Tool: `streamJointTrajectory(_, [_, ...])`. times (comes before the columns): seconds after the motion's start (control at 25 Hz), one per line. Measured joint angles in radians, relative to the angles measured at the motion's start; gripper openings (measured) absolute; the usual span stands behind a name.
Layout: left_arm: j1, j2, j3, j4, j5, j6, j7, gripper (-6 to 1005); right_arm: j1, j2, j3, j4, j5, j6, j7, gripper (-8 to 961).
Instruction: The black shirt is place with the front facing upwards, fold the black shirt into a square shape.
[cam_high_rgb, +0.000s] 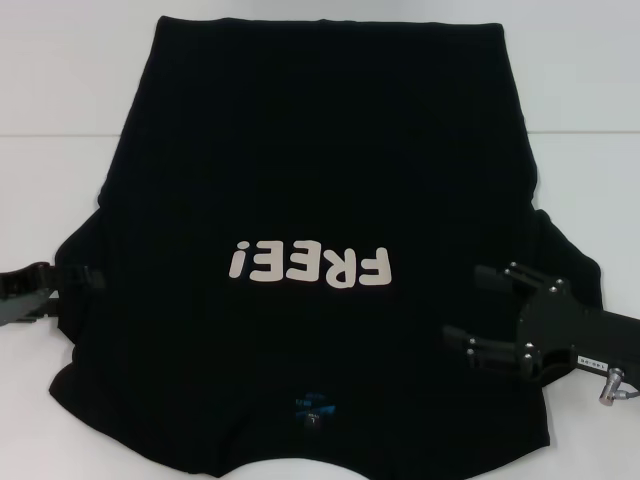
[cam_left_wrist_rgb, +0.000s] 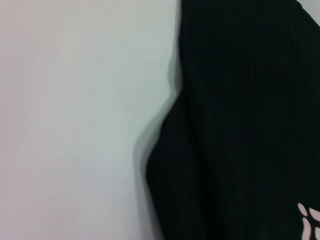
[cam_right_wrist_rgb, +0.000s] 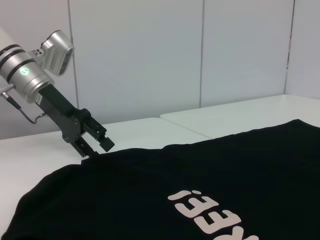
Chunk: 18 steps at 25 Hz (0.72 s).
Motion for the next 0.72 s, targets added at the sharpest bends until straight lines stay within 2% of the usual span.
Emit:
streamJointTrajectory(0.08, [0.0,0.0,0.001,0.0,0.001,-0.014,0.001,929,0.0,0.0,0.0,-0.002,0.0,0.0,0.001,942])
streamJointTrajectory(0.16, [-0.001,0.0,0.009,0.0,0.003,-0.025,0.001,779,0.0,0.001,0.0,-0.005,0.001,0.0,0.002,942])
streamJointTrajectory(0.4, [-0.004,-0.008,0.056,0.0,0.004,-0.055,-0.003,541,-0.002,0.0,0.0,-0.006,0.001,-0.004,0.005,941])
streamJointTrajectory(0.72, [-0.008,-0.015,0.079,0.001,0.003,-0.081,-0.004,366,-0.002,-0.001,0.002,-0.009,0.002,-0.016,0.005,941])
